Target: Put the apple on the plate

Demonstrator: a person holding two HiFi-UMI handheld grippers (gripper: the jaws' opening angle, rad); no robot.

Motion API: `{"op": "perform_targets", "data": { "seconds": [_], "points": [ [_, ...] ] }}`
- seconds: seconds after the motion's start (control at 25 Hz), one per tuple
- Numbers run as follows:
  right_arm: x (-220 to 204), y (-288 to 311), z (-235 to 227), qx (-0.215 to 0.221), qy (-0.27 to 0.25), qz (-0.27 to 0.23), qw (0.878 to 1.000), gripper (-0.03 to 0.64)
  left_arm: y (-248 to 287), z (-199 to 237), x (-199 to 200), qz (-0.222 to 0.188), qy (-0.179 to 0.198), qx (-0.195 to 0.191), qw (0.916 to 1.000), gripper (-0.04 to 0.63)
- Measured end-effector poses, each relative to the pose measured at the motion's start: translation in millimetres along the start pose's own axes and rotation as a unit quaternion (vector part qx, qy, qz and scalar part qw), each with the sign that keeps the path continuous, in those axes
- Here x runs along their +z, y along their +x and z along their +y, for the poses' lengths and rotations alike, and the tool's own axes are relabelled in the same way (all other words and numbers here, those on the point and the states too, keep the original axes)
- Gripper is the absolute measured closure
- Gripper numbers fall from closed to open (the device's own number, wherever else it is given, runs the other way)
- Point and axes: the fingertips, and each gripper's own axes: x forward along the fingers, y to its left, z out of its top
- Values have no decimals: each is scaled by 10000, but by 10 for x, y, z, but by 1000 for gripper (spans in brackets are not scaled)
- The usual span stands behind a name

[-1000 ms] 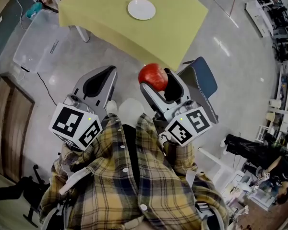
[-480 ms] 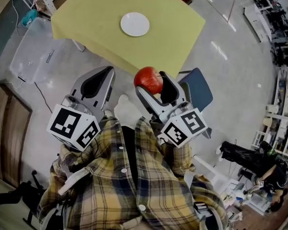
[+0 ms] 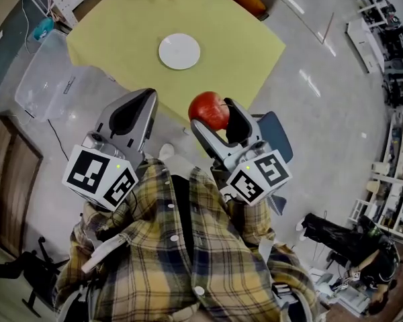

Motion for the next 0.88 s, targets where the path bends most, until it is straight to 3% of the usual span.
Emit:
{"op": "perform_targets", "data": {
  "seconds": [0.44,0.68,0.88],
  "points": [
    [-47,160,-264,149,29,133,9998,253,161,167,-22,-68,-2,309,9995,586],
    [-6,443,-335,-32,77,113,9999,253,353,437,31,-19,-48,123,9999,586],
    [124,665,-412,-369,57,82,9993,253,588,647,276,43,149,-243,9996,586]
  ]
}}
